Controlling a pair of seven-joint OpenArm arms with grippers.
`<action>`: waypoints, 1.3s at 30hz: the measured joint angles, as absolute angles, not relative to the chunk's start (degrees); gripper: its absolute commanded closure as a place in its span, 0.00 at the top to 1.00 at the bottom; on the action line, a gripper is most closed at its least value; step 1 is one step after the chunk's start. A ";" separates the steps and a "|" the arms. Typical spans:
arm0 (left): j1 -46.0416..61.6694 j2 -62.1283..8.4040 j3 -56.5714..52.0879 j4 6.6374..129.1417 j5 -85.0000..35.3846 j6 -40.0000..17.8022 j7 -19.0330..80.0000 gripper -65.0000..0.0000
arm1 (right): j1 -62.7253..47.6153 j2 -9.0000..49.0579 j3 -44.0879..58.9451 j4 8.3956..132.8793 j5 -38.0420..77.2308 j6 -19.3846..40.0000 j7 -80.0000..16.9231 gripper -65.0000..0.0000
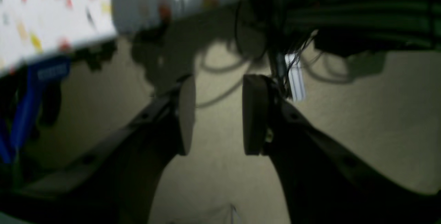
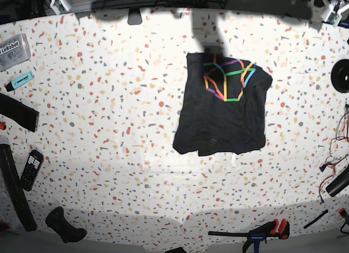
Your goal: Fold the T-shirt properly
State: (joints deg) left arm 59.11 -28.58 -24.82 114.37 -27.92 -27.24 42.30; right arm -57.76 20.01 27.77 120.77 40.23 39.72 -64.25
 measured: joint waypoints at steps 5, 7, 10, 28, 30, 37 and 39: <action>56.27 -28.69 -20.64 103.07 -23.20 -30.02 31.38 0.33 | -57.01 20.80 26.28 105.89 40.27 40.16 -56.60 0.57; 50.96 -28.62 -16.40 93.97 -19.53 -29.43 29.82 0.33 | -54.28 22.98 23.81 96.23 39.42 40.10 -56.03 0.57; 42.68 -28.47 -9.72 80.62 -18.83 -29.80 26.87 0.33 | -48.42 25.47 19.33 80.38 35.16 40.07 -43.81 0.57; 15.31 -11.99 -0.03 26.02 -1.74 -18.37 10.68 0.33 | -13.93 20.43 -5.58 19.38 10.02 38.85 -6.85 0.52; 15.03 -11.00 -0.25 26.98 -3.27 -17.74 10.63 0.33 | -12.40 18.17 -5.74 19.11 8.64 38.15 -6.33 0.49; 14.81 -10.00 -0.32 28.25 -3.01 -17.89 10.96 0.33 | -11.60 13.76 -5.78 19.11 6.11 36.03 -6.26 0.48; 15.22 -10.17 -0.32 28.21 -3.01 -17.93 11.31 0.33 | -11.62 13.47 -5.78 19.09 6.11 35.79 -6.20 0.48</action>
